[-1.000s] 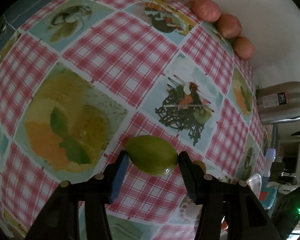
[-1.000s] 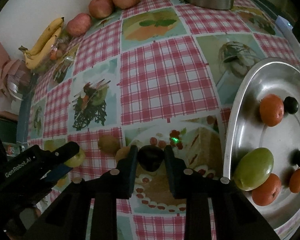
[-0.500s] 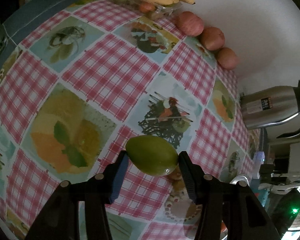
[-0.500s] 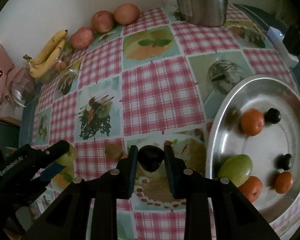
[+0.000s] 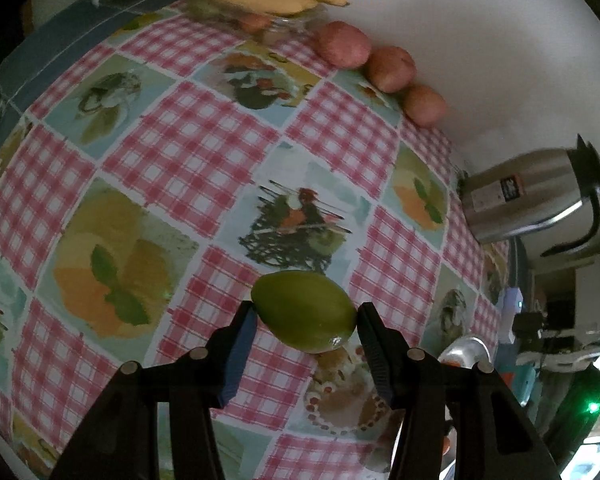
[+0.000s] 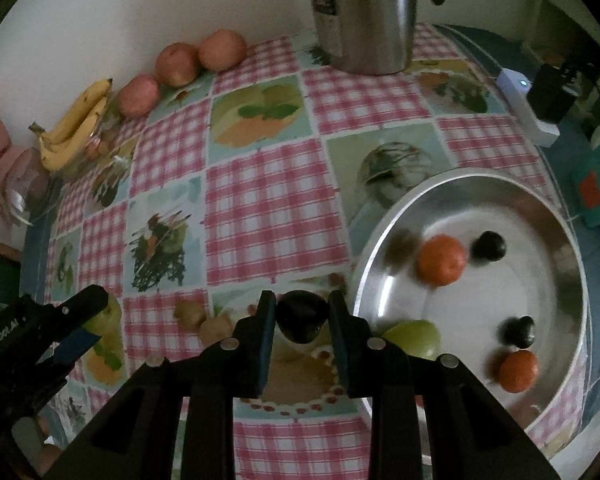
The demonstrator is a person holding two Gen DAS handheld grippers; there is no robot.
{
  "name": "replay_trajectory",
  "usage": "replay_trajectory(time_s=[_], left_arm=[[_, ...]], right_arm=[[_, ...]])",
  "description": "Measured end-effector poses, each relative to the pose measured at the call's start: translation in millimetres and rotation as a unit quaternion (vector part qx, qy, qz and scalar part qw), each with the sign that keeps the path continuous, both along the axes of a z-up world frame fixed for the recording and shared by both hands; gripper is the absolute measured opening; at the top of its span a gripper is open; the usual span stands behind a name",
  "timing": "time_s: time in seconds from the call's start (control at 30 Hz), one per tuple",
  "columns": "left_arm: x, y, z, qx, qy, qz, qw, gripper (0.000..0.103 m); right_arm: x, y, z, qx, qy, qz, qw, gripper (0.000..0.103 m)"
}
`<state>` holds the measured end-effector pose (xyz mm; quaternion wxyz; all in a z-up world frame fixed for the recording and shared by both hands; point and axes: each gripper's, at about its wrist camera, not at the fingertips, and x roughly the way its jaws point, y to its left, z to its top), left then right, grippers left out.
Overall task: Organize fruits
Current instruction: 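Carry the dark plum and the green pear over the steel plate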
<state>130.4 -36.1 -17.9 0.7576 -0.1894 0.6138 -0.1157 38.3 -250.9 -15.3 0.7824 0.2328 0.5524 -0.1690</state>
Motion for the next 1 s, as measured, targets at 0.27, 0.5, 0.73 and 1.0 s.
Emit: replay_trajectory(time_s=[0.27, 0.5, 0.73, 1.0], left_arm=[[-15.8, -39.9, 9.3, 0.018, -0.019, -0.051, 0.9983, 0.055], [-38.8, -88.6, 13.9, 0.036, -0.034, -0.115, 0.9922, 0.055], [-70.9, -144.7, 20.3, 0.049, -0.062, -0.192, 0.9782, 0.055], [-98.9, -190.1, 9.8, 0.057, -0.094, -0.264, 0.9582, 0.055]], right_arm=[[-20.9, -38.6, 4.6, 0.008, -0.011, -0.049, 0.999, 0.028], [-54.9, -89.8, 0.9, 0.008, -0.005, -0.116, 0.993, 0.028], [-84.8, -128.6, 6.5, -0.011, -0.005, -0.157, 0.987, 0.028], [-101.5, -146.0, 12.2, -0.005, -0.023, -0.177, 0.984, 0.028]])
